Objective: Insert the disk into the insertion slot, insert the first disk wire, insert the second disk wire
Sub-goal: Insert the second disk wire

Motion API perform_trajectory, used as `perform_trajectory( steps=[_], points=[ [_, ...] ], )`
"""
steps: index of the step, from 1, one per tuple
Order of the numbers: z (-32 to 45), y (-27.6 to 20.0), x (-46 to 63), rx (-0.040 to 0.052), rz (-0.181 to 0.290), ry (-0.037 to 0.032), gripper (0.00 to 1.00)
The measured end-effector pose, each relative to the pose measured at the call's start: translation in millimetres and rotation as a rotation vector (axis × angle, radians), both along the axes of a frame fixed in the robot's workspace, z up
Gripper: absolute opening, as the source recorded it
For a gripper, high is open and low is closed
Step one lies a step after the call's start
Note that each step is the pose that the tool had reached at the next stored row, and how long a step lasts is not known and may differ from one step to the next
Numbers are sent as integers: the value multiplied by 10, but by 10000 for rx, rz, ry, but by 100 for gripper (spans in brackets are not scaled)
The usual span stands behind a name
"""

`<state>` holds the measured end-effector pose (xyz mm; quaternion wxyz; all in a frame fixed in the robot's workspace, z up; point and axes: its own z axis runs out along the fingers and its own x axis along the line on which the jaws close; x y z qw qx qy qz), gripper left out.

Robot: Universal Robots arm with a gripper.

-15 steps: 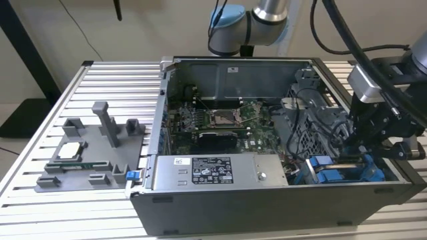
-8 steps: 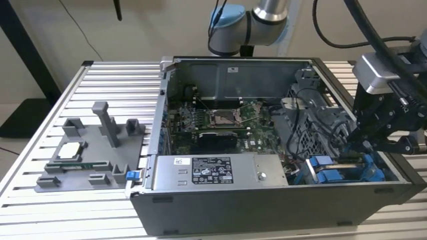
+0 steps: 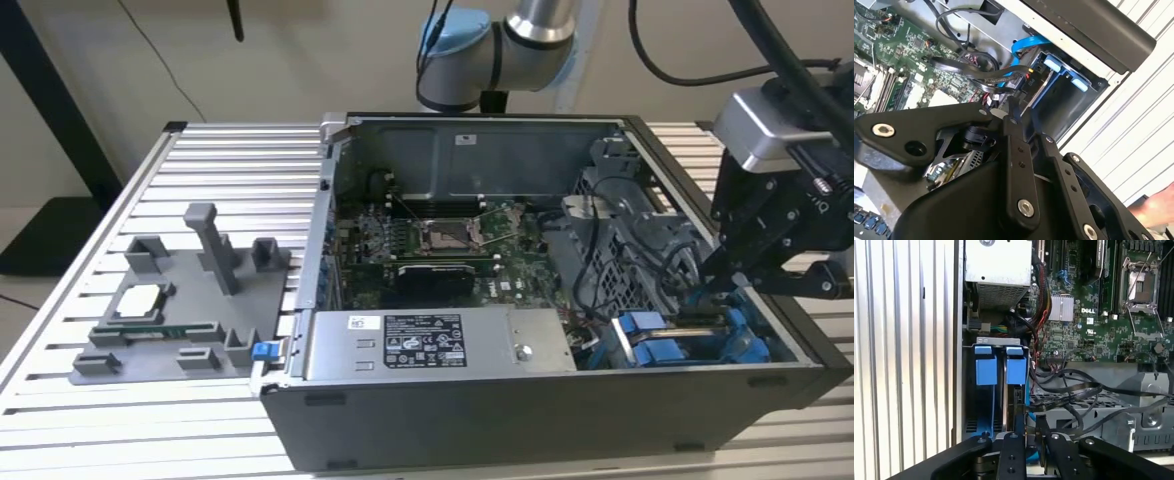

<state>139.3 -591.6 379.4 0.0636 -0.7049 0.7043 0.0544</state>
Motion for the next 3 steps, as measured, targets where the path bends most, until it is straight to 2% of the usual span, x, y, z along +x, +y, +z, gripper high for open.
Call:
perform_trajectory(
  steps=[3],
  points=[
    [2, 0, 0, 0, 0, 0, 100]
  ],
)
